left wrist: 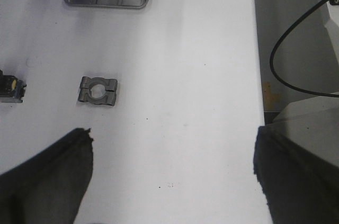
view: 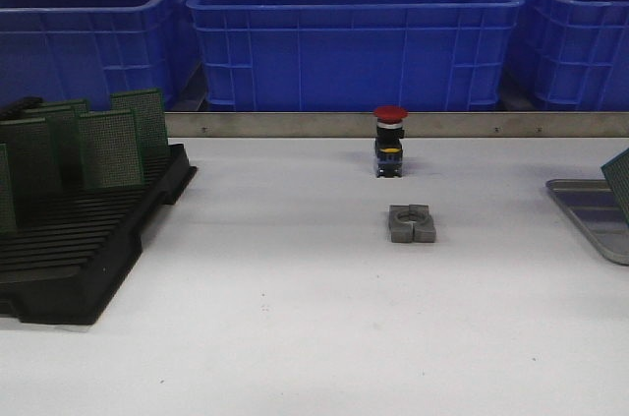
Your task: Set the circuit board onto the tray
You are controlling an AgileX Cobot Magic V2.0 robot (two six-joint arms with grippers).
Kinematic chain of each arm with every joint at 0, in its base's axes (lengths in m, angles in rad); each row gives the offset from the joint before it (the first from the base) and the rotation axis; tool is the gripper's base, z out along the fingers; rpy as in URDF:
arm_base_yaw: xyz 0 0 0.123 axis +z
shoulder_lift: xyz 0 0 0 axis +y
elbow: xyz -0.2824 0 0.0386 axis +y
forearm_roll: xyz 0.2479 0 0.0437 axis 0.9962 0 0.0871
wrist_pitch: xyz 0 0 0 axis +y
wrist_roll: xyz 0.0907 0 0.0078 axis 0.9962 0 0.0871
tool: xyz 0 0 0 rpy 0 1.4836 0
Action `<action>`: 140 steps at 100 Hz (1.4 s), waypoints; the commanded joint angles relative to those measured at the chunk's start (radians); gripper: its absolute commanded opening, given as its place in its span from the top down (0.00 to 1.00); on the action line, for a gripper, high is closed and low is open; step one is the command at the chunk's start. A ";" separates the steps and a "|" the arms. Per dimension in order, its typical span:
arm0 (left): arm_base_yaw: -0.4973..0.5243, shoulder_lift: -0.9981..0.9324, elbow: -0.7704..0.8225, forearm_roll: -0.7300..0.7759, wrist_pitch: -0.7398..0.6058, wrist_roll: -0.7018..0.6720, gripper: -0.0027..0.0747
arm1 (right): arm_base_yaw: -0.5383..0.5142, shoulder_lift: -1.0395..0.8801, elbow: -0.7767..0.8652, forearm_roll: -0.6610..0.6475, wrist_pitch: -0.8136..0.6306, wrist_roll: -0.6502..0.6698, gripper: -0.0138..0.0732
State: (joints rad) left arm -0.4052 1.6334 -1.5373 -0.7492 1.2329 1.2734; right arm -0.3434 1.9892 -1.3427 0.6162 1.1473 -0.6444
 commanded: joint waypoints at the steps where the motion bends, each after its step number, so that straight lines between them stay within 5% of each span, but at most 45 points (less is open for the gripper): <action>1: -0.009 -0.042 -0.024 -0.061 0.033 -0.007 0.22 | -0.005 -0.047 -0.027 0.037 0.017 -0.003 0.82; 29: -0.009 -0.042 -0.024 -0.061 0.033 -0.007 0.22 | -0.005 -0.047 -0.027 0.037 0.003 -0.002 0.61; 60: -0.009 -0.042 -0.024 -0.061 0.033 -0.007 0.22 | -0.005 -0.050 -0.030 -0.013 -0.074 0.011 0.22; 113: -0.009 -0.042 -0.024 -0.057 0.033 -0.007 0.22 | -0.005 -0.096 -0.032 -0.024 -0.104 0.022 0.22; 140: 0.077 -0.042 -0.088 0.170 0.004 -0.009 0.22 | -0.005 -0.096 -0.032 -0.024 -0.103 0.022 0.22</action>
State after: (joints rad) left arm -0.3701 1.6334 -1.5755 -0.6047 1.2393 1.2734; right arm -0.3434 1.9524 -1.3494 0.5691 1.0369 -0.6185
